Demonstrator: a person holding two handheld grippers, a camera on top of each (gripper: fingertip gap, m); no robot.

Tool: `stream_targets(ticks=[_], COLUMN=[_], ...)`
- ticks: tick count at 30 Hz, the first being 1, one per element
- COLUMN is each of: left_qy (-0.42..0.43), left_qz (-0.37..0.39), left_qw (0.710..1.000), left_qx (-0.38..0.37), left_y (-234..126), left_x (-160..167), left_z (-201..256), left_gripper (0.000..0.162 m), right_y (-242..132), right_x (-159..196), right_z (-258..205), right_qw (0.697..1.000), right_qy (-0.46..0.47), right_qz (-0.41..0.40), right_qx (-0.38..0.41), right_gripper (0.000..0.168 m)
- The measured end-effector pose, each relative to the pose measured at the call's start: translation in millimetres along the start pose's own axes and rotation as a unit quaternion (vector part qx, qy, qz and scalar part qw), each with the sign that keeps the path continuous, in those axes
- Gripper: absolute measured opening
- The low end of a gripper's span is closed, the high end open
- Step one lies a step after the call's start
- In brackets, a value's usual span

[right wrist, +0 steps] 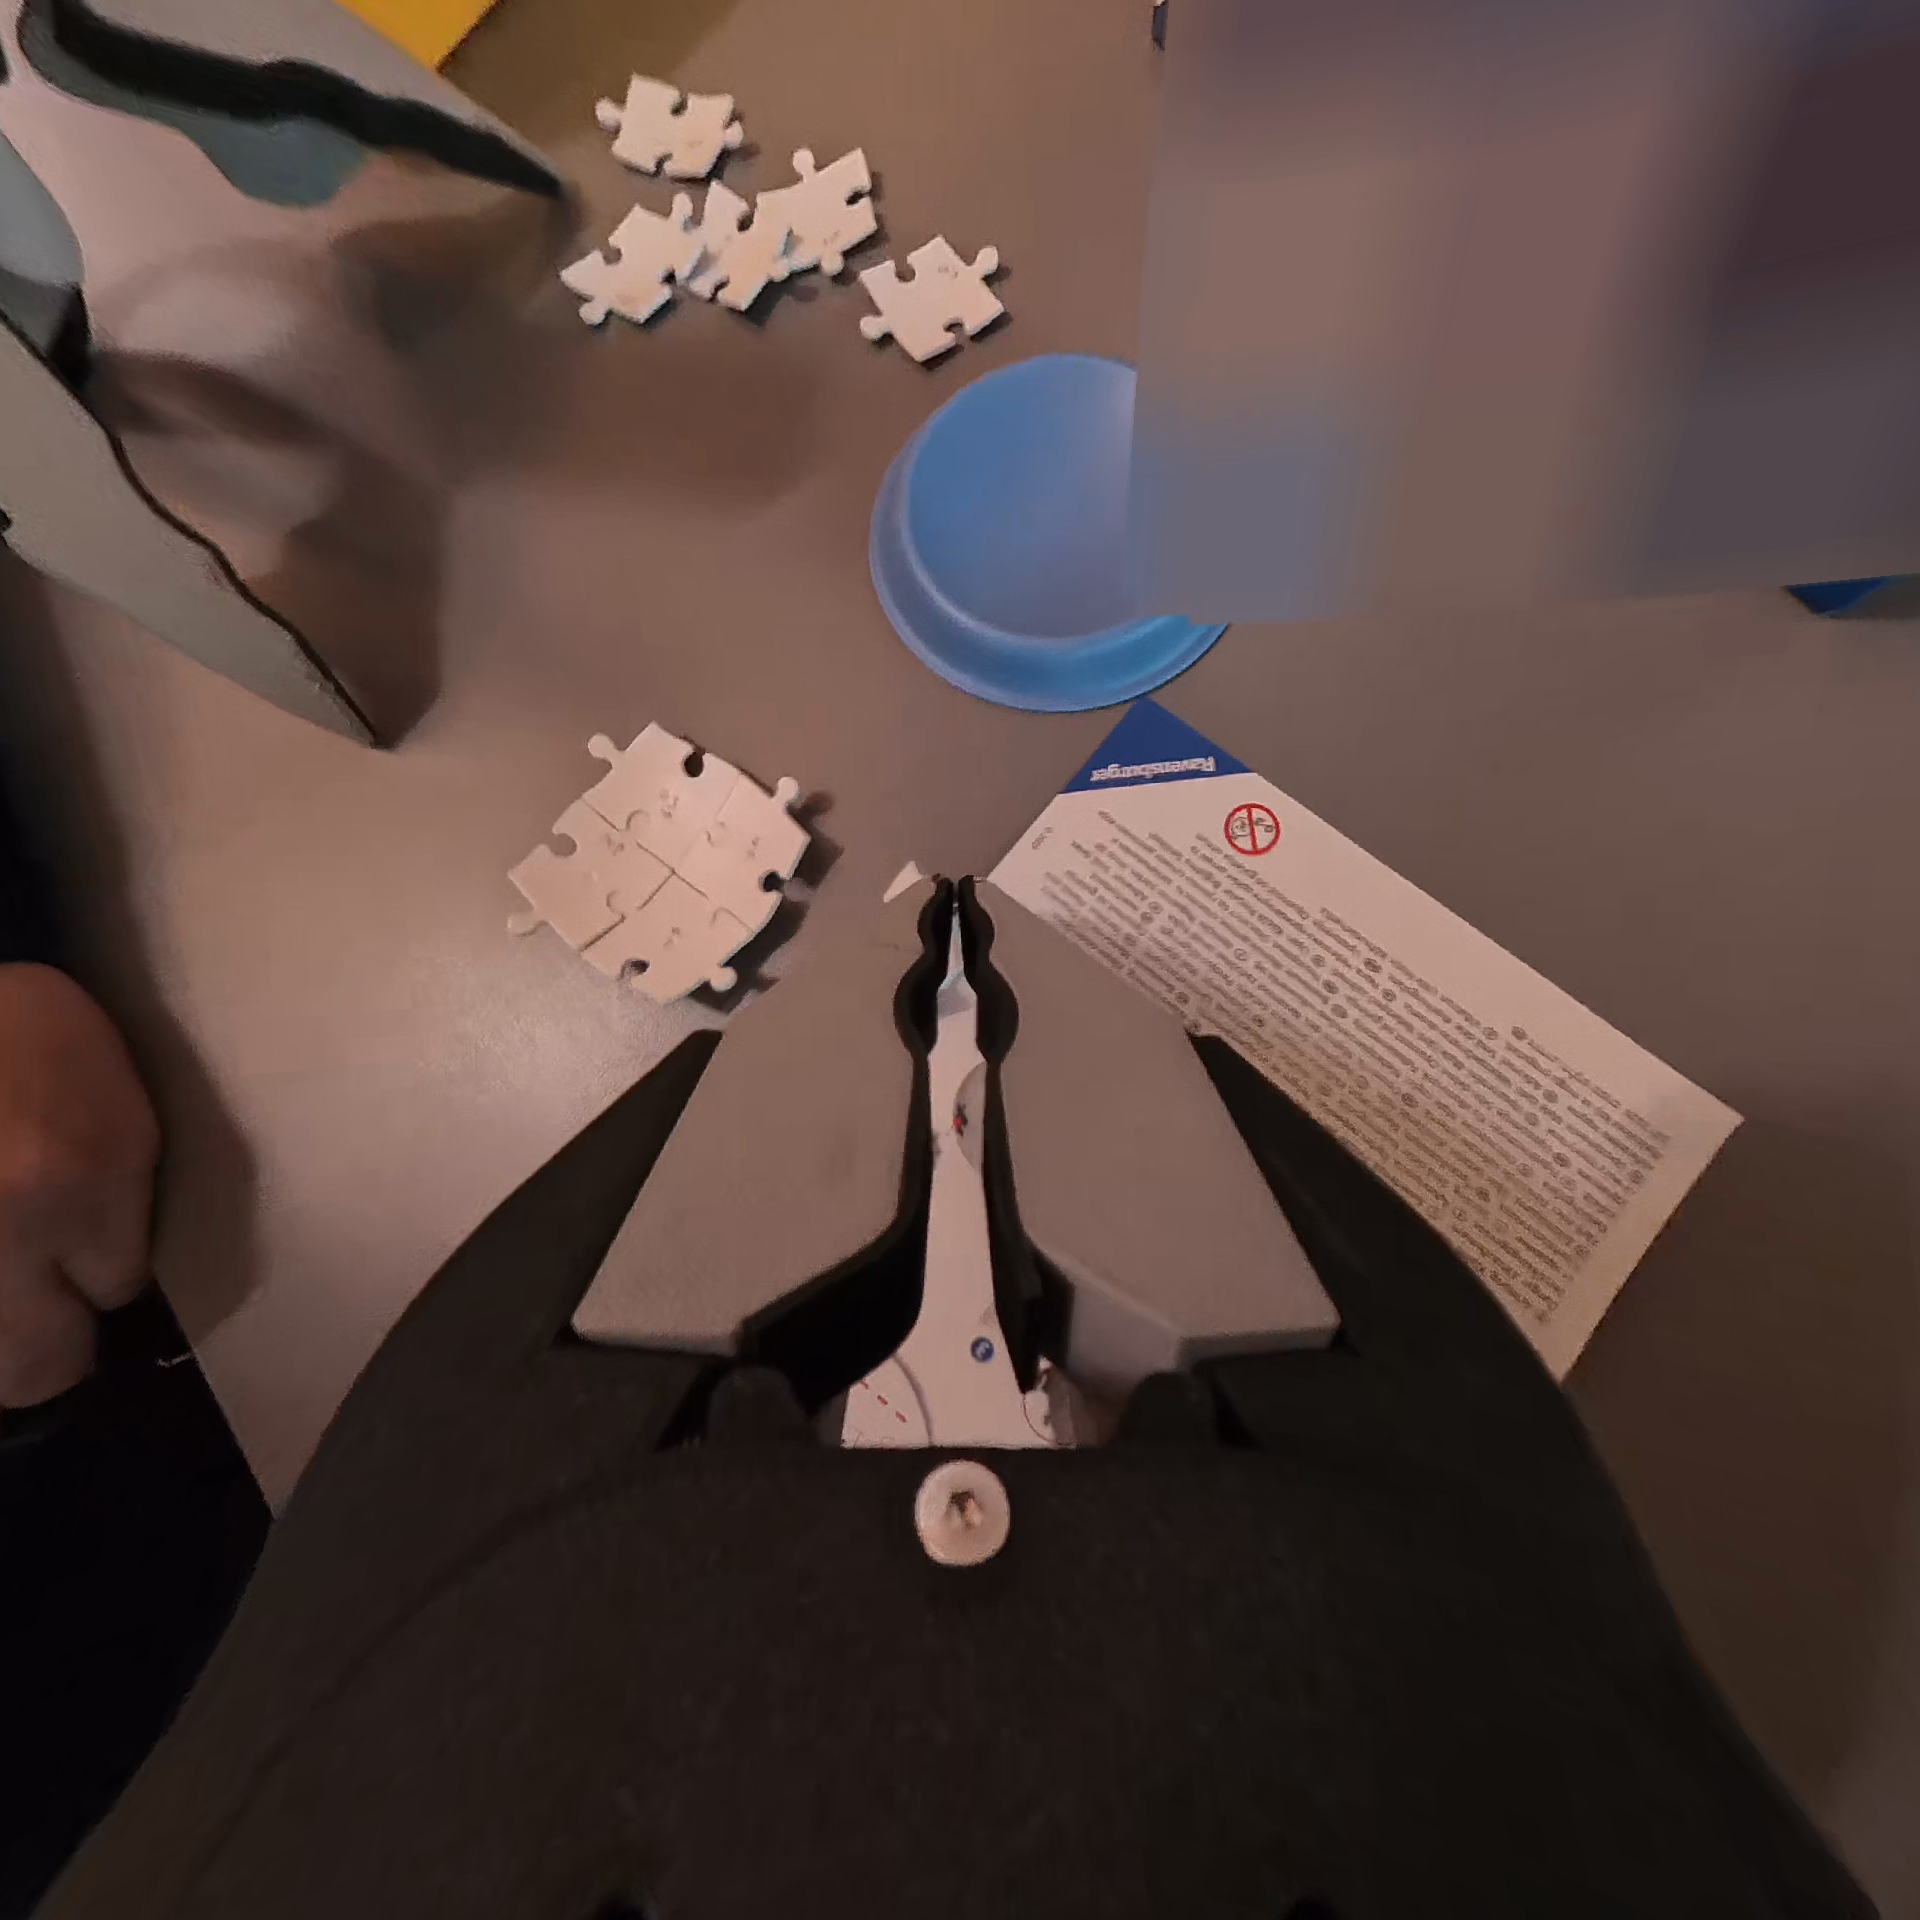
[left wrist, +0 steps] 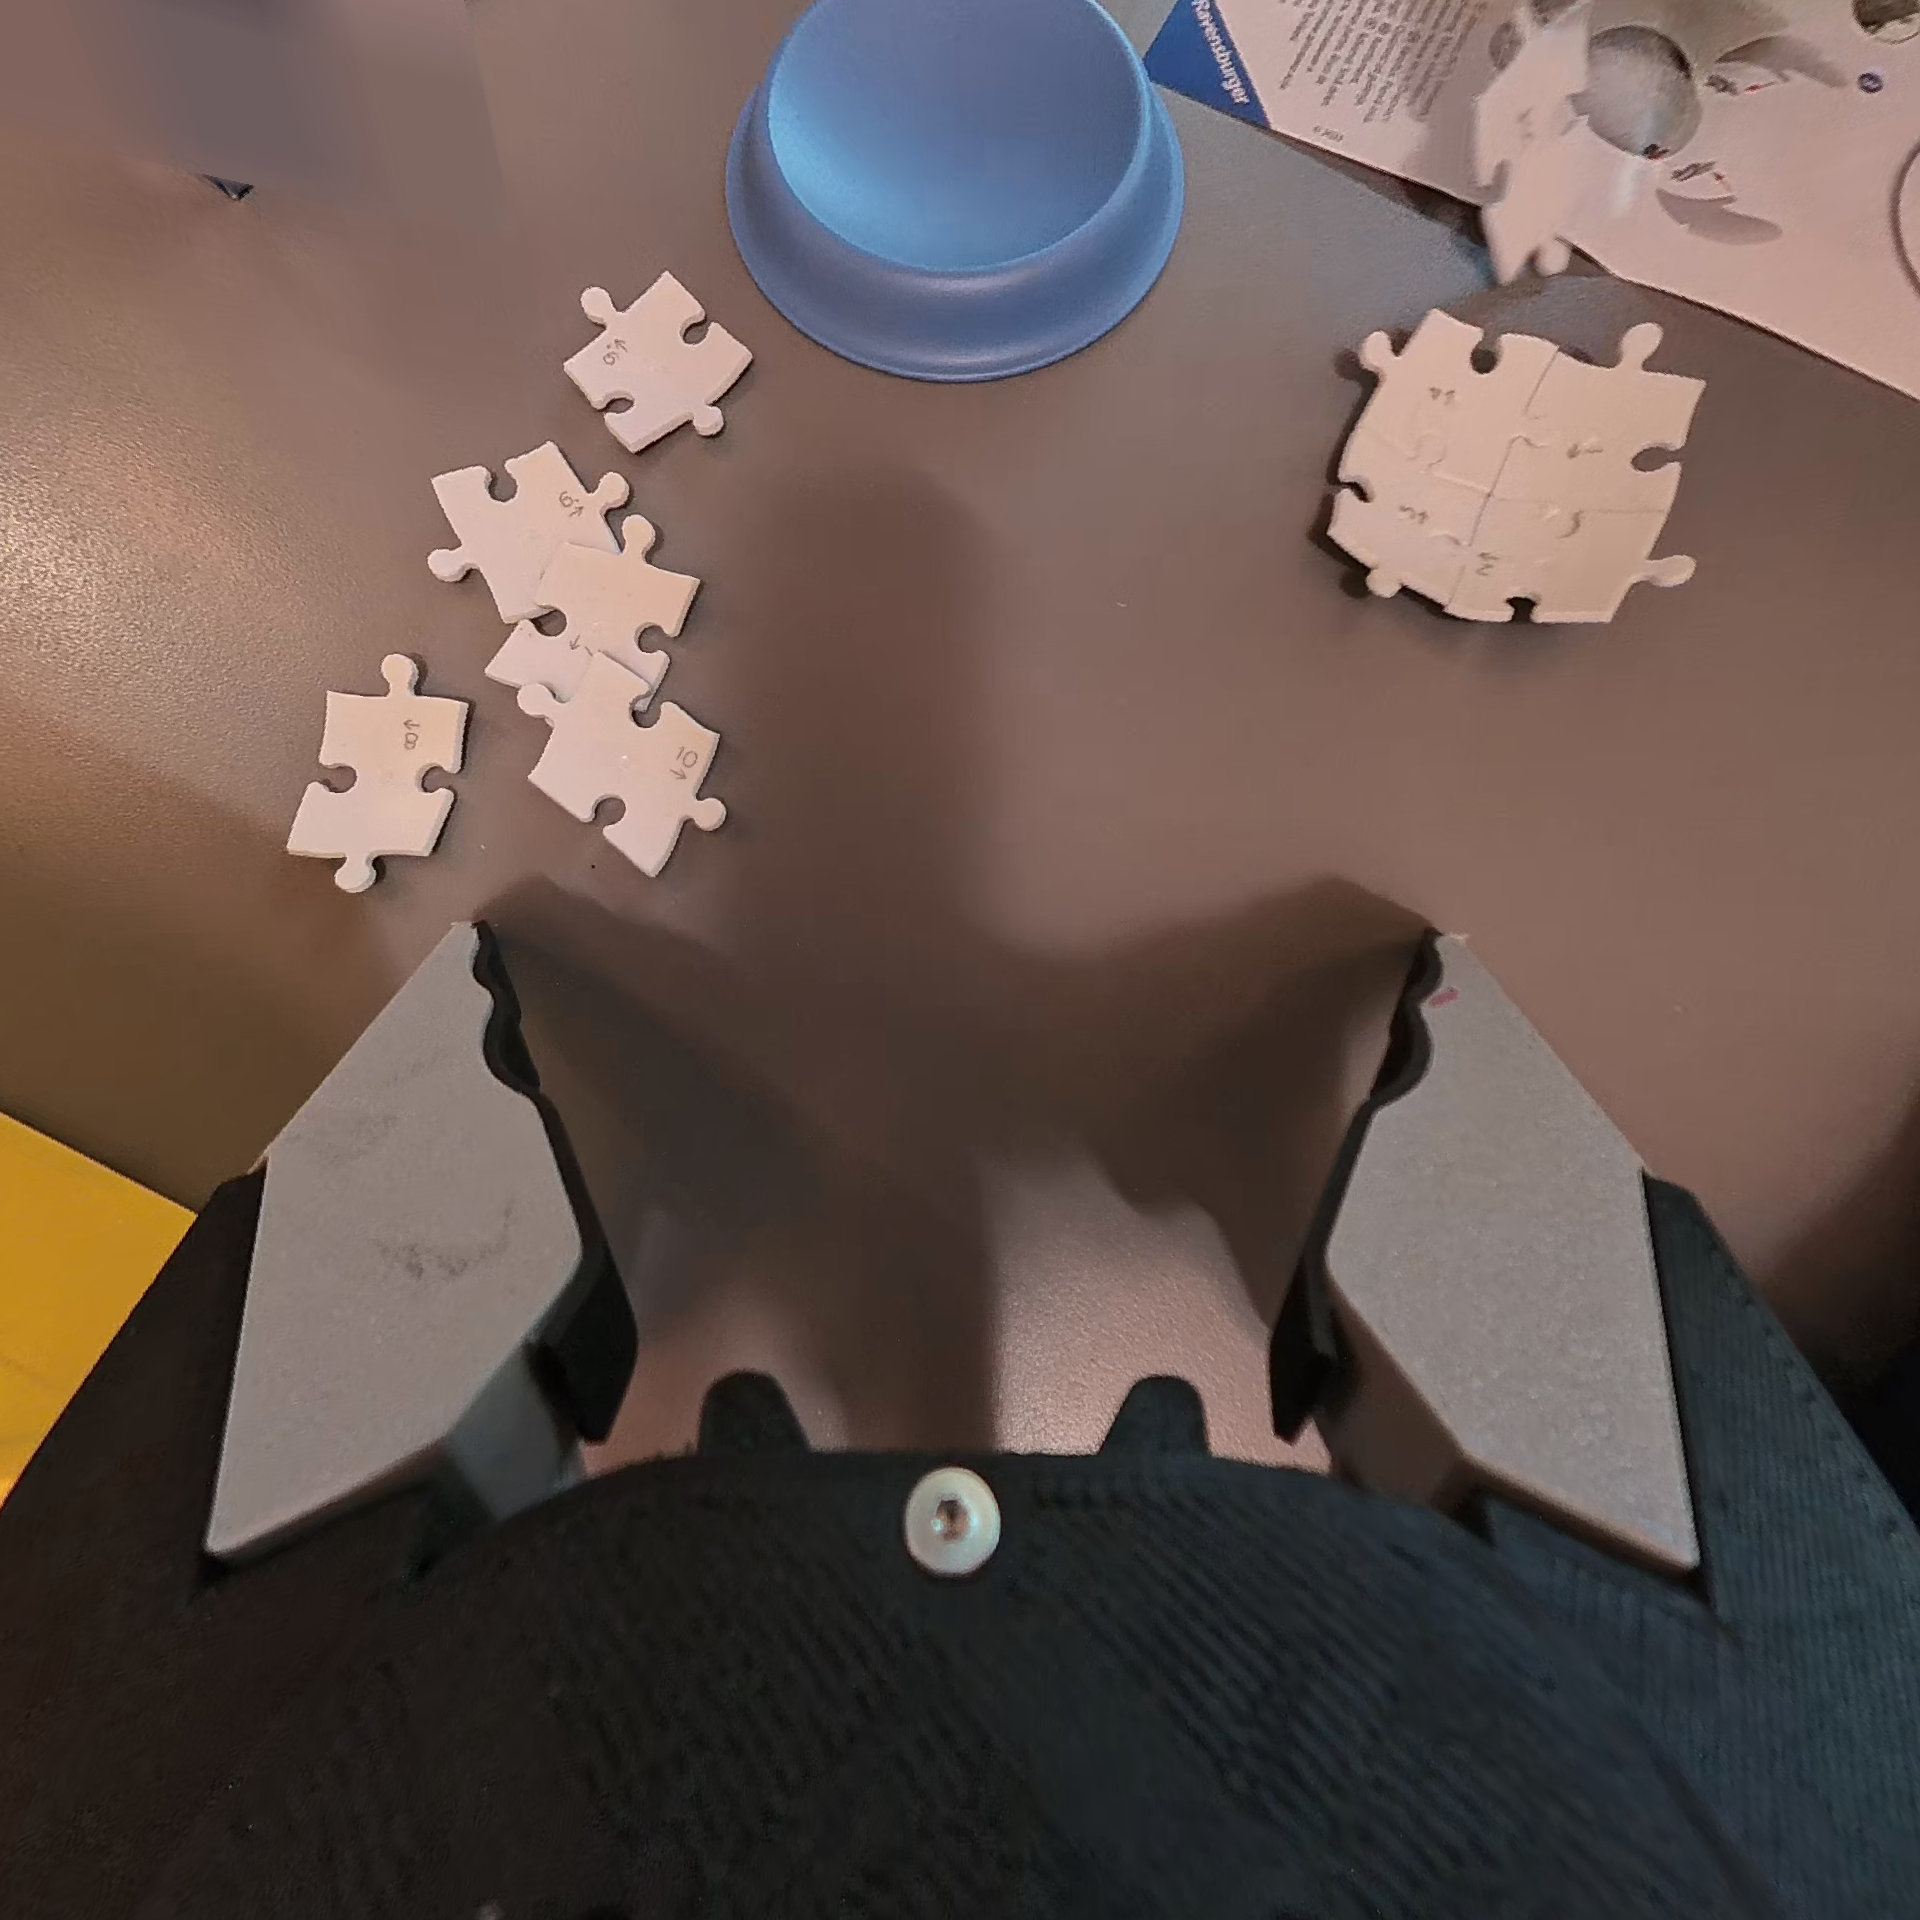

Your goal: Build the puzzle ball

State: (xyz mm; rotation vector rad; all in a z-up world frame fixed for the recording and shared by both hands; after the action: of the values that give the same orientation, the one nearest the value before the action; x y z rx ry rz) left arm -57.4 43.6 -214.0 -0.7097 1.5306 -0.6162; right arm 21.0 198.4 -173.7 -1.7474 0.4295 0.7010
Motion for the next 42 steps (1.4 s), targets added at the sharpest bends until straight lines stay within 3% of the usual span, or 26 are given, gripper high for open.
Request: stream_targets(ticks=[2, 6, 16, 24, 37, 42], left_qy=[0.0, 0.0, 0.0, 0.0, 0.0, 0.0], left_qz=[0.0, 0.0, 0.0, 0.0, 0.0, 0.0], left_qw=[1.0, 1.0, 1.0, 1.0, 1.0, 1.0], left_qx=[0.0, 0.0, 0.0, 0.0, 0.0, 0.0], left_y=[-0.1, -0.1, 0.0, 0.0, 0.0, 0.0], left_x=[-0.1, -0.1, 0.0, 0.0, 0.0, 0.0], left_z=[0.0, 0.0, 0.0, 0.0, -0.1, -0.1], left_gripper=[0.159, 0.159, 0.159, 0.158, 0.159, 0.159], right_y=[2.2, 15.8, -8.7, -1.1, 6.1, 3.2], right_x=[0.7, 1.2, 14.4, 26.3, 30.5, 25.3], right_z=[-6.1, -11.3, -12.3, -22.2, -1.0, -4.0], right_qw=[1.0, 1.0, 0.996, 0.987, 0.994, 0.996], right_qy=[-0.009, -0.008, 0.054, 0.103, 0.036, 0.022], right_qz=[-0.007, -0.018, -0.05, -0.087, -0.103, -0.088], right_qx=[-0.006, -0.009, -0.044, -0.09, 0.017, 0.011], right_gripper=[0.0, 0.015, 0.019, 0.024, 0.017, 0.017])
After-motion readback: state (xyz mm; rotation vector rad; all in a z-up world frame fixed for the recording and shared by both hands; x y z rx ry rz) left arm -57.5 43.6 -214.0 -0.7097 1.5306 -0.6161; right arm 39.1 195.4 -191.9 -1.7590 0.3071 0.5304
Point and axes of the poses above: each gripper's, where its closed fingertips meet, y out along the fingers, x out of its underside, z = x × y across the jaws, the point moved 1 cm from there along -y, back along the fingers, and after that the axes turned 7 degrees about y, right-handed, at the moved point
